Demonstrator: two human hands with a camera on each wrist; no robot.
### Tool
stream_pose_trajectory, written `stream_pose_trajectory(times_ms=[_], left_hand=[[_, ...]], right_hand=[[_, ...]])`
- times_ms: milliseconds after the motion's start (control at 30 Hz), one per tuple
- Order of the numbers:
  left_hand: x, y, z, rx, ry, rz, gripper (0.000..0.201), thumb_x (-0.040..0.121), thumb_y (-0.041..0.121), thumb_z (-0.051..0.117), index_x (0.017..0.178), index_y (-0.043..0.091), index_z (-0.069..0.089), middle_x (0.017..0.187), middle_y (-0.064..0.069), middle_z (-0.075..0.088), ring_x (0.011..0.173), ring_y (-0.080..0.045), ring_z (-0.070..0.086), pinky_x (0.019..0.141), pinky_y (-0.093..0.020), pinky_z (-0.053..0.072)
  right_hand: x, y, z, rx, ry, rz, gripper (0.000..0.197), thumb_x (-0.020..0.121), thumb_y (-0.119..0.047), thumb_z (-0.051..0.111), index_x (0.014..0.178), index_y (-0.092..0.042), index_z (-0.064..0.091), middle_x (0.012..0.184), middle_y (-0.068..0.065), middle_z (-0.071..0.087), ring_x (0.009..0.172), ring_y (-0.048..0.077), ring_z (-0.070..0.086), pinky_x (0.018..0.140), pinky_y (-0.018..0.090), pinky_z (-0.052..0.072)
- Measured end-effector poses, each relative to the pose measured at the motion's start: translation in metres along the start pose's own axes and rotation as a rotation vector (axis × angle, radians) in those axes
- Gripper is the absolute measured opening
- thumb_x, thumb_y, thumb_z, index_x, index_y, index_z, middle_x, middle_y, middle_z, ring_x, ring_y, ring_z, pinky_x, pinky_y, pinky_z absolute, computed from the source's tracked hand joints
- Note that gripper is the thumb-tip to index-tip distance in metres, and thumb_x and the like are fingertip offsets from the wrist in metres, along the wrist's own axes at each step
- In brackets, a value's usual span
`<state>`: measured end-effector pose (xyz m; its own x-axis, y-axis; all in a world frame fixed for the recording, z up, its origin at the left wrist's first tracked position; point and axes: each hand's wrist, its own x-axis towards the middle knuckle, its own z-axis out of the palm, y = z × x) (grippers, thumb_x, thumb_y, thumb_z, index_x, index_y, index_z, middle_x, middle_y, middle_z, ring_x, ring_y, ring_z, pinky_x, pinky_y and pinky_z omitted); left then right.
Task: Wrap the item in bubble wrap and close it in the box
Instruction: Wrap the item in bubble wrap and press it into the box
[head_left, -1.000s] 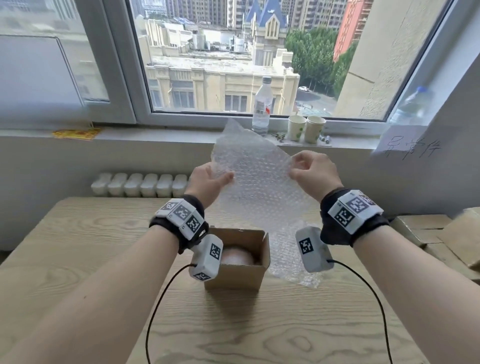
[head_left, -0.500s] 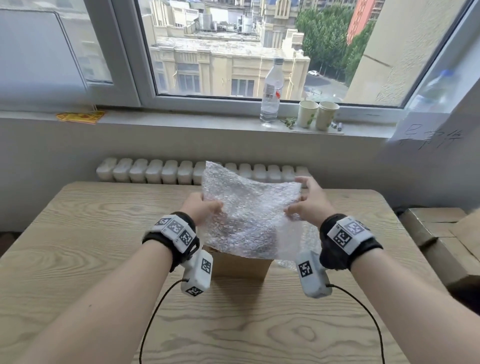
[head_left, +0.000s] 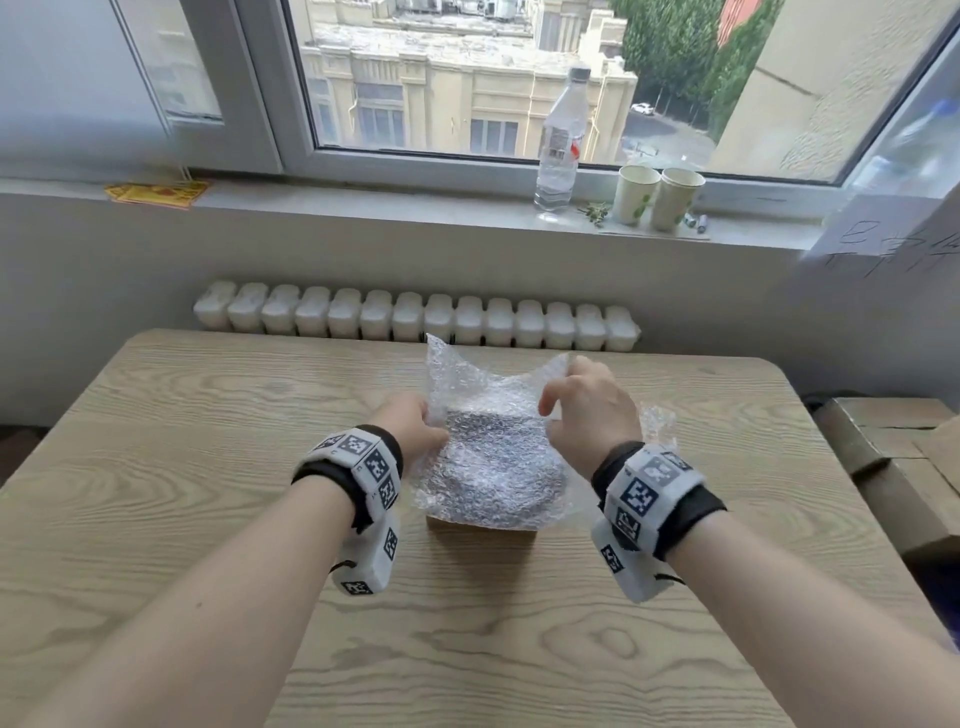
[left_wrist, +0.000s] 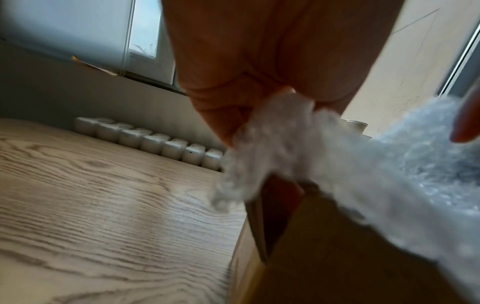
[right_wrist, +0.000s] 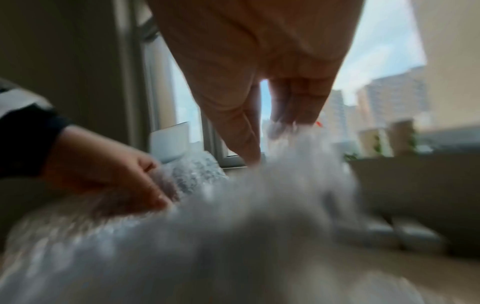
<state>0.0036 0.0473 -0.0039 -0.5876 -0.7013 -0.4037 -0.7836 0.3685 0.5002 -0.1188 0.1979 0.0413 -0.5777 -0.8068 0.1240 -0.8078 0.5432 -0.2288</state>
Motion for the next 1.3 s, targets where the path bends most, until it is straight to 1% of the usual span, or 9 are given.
stream_pose_trajectory(times_ms=[200, 367, 467, 567, 733, 833, 933, 1033, 1300], left_hand=[[-0.004, -0.002, 0.004, 0.179, -0.031, 0.065, 0.032, 0.090, 0.028, 0.061, 0.117, 0.012, 0.055, 0.113, -0.007, 0.064, 0.102, -0.024, 0.062, 0.085, -0.032, 0.051], [0.000, -0.010, 0.005, 0.162, -0.079, 0.083, 0.064, 0.087, 0.022, 0.065, 0.144, 0.019, 0.036, 0.140, -0.007, 0.053, 0.116, -0.023, 0.059, 0.096, -0.034, 0.051], [0.002, -0.011, 0.006, 0.145, -0.094, 0.086, 0.061, 0.085, 0.017, 0.066, 0.141, 0.019, 0.041, 0.143, -0.004, 0.050, 0.121, -0.023, 0.057, 0.098, -0.034, 0.051], [0.002, -0.013, 0.007, 0.095, -0.117, 0.091, 0.057, 0.083, 0.010, 0.068, 0.136, 0.015, 0.048, 0.141, -0.004, 0.052, 0.125, -0.022, 0.054, 0.103, -0.034, 0.047], [0.002, -0.015, 0.007, 0.030, -0.111, 0.063, 0.046, 0.082, 0.017, 0.069, 0.127, 0.013, 0.059, 0.126, -0.006, 0.063, 0.114, -0.022, 0.061, 0.097, -0.033, 0.051], [-0.003, -0.009, -0.003, 0.066, 0.133, 0.135, 0.038, 0.075, 0.041, 0.070, 0.103, 0.017, 0.060, 0.097, 0.001, 0.067, 0.088, -0.019, 0.065, 0.078, -0.033, 0.057], [-0.016, 0.008, -0.012, 0.282, 0.400, 0.477, 0.019, 0.081, 0.029, 0.062, 0.094, 0.018, 0.055, 0.085, 0.007, 0.050, 0.077, -0.013, 0.052, 0.065, -0.024, 0.049], [-0.024, 0.031, -0.004, 0.302, 0.196, 0.692, 0.009, 0.082, 0.024, 0.061, 0.085, 0.017, 0.067, 0.079, 0.007, 0.059, 0.075, -0.012, 0.057, 0.070, -0.026, 0.055], [0.014, 0.005, 0.019, 0.586, -0.038, 0.525, 0.029, 0.082, 0.010, 0.058, 0.110, 0.014, 0.066, 0.115, -0.003, 0.063, 0.109, -0.023, 0.060, 0.092, -0.035, 0.050]], right_hand=[[-0.007, -0.029, 0.014, -0.233, 0.022, -0.226, 0.029, 0.073, 0.012, 0.053, 0.080, -0.009, 0.071, 0.083, 0.003, 0.043, 0.079, 0.019, 0.036, 0.069, 0.030, 0.038], [-0.006, -0.027, 0.020, -0.308, 0.136, -0.295, 0.030, 0.051, 0.013, 0.059, 0.069, -0.008, 0.070, 0.095, 0.014, 0.063, 0.086, 0.031, 0.061, 0.075, 0.042, 0.054], [-0.003, -0.026, 0.021, -0.210, 0.059, -0.329, 0.028, 0.066, 0.013, 0.053, 0.072, -0.009, 0.070, 0.077, 0.005, 0.060, 0.066, 0.018, 0.052, 0.055, 0.028, 0.046], [-0.001, -0.022, 0.035, -0.142, -0.329, -0.136, 0.027, 0.084, 0.001, 0.050, 0.094, -0.014, 0.069, 0.094, 0.004, 0.066, 0.087, 0.022, 0.062, 0.073, 0.032, 0.054], [0.003, -0.017, 0.052, -0.143, -0.443, -0.112, 0.026, 0.084, -0.007, 0.051, 0.098, -0.018, 0.070, 0.106, 0.003, 0.065, 0.103, 0.024, 0.059, 0.081, 0.033, 0.049], [0.007, -0.015, 0.053, -0.116, -0.515, -0.115, 0.028, 0.086, -0.011, 0.050, 0.101, -0.023, 0.070, 0.108, 0.000, 0.068, 0.105, 0.024, 0.059, 0.087, 0.034, 0.046], [0.012, -0.014, 0.059, -0.127, -0.547, -0.107, 0.027, 0.085, -0.008, 0.055, 0.099, -0.025, 0.070, 0.105, -0.002, 0.067, 0.103, 0.021, 0.059, 0.085, 0.033, 0.045], [0.013, -0.015, 0.063, -0.149, -0.624, -0.094, 0.015, 0.082, -0.010, 0.058, 0.090, -0.021, 0.064, 0.091, -0.002, 0.062, 0.097, 0.021, 0.061, 0.085, 0.035, 0.051], [0.018, -0.001, 0.056, -0.183, -0.471, -0.072, 0.013, 0.082, -0.007, 0.053, 0.088, -0.013, 0.064, 0.102, 0.009, 0.064, 0.098, 0.028, 0.060, 0.081, 0.035, 0.051]])
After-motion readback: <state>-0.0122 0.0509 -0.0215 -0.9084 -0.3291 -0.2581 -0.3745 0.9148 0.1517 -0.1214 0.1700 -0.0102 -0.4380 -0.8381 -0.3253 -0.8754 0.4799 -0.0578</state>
